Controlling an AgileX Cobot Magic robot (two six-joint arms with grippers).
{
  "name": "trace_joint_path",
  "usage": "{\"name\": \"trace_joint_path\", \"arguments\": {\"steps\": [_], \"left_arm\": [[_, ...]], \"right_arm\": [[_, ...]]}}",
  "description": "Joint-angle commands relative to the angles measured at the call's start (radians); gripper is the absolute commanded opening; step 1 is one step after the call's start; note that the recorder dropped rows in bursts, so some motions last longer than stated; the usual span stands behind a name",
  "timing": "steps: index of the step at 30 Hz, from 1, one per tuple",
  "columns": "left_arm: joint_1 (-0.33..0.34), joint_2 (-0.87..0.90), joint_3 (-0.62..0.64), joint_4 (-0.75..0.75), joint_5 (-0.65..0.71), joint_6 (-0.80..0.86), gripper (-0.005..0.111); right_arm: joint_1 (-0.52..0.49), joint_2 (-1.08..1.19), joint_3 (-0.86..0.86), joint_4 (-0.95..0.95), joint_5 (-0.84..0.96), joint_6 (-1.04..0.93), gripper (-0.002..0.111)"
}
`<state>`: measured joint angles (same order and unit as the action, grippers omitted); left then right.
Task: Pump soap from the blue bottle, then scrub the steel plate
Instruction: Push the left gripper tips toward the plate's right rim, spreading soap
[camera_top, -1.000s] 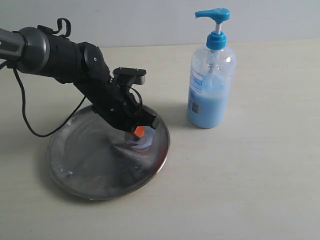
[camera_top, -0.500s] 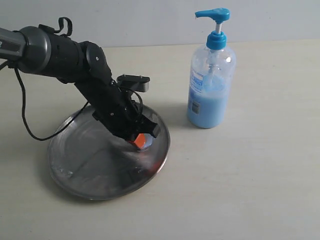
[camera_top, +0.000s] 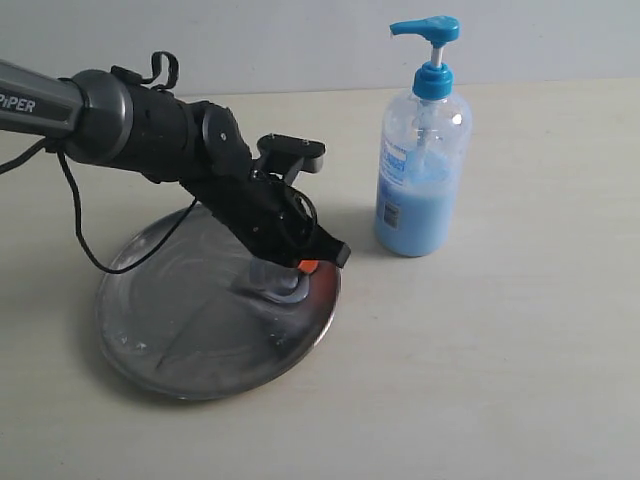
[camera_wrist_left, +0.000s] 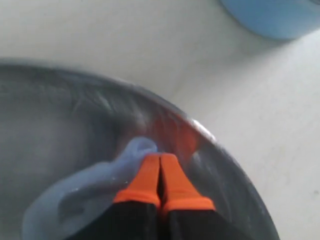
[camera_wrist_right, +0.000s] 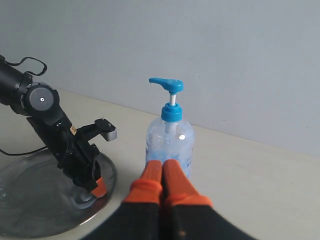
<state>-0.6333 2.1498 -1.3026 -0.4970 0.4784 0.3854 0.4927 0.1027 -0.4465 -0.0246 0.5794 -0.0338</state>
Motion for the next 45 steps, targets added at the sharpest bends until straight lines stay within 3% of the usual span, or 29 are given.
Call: {"name": "trace_joint_path", "arguments": {"steps": [1,11,18,27,38,45], "left_arm": [[0.013,0.095,-0.039,0.022,0.036,-0.034,0.000],[0.066,0.146,-0.164,0.063,0.241,-0.080,0.000],[0.077,0.146,-0.213,0.231,0.365,-0.175,0.000],[0.077,0.125,-0.221,0.307,0.425,-0.210,0.000],[0.074,0.066,-0.221,0.285,0.477,-0.210,0.000],[0.074,0.068,-0.221,0.101,0.444,-0.130,0.000]], "right_arm": [[-0.003,-0.002,0.002,-0.002,-0.012,-0.001,0.000],[-0.003,-0.002,0.002,-0.005,-0.012,-0.001,0.000],[-0.003,-0.002,0.002,-0.007,-0.012,-0.001,0.000],[-0.003,-0.002,0.002,-0.007,-0.012,-0.001,0.000],[-0.003,-0.002,0.002,-0.007,-0.010,-0.001,0.000],[-0.003,-0.002,0.002,-0.007,-0.008,-0.001,0.000]]}}
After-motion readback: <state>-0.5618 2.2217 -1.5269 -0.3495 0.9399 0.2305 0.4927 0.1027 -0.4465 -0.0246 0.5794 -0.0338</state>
